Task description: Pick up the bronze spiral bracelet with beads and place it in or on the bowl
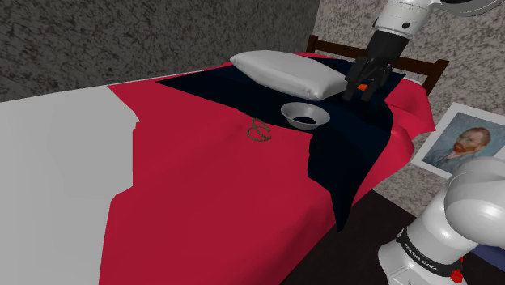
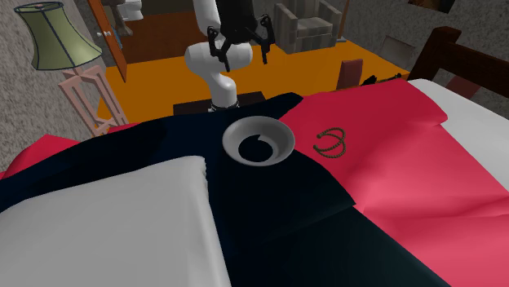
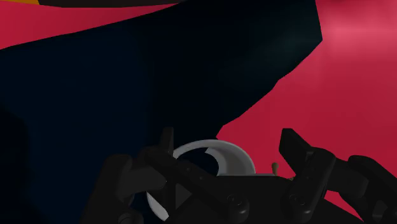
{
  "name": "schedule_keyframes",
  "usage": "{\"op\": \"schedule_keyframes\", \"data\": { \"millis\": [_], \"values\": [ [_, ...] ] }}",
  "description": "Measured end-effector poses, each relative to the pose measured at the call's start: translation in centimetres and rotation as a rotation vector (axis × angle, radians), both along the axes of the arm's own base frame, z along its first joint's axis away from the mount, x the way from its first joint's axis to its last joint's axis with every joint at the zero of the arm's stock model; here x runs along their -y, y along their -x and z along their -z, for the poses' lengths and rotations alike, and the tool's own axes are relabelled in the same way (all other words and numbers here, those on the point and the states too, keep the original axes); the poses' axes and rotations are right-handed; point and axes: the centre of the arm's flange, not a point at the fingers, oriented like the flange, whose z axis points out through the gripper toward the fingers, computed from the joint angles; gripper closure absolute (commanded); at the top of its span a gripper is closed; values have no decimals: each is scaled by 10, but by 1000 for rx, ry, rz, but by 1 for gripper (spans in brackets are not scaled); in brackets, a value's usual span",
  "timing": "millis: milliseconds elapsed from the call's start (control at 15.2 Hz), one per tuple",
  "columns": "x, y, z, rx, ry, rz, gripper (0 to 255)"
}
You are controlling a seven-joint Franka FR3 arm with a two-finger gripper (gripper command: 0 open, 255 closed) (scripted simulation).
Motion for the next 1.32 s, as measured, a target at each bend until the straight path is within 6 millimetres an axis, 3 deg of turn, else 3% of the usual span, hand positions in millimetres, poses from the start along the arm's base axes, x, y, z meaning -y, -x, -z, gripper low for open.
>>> {"op": "schedule_keyframes", "data": {
  "millis": [198, 594, 1320],
  "values": [
    [-12, -11, 4, -7, 6, 5, 0],
    [-74, -63, 19, -42, 32, 29, 0],
    [-182, -166, 63, -107, 83, 75, 0]
  ]
}}
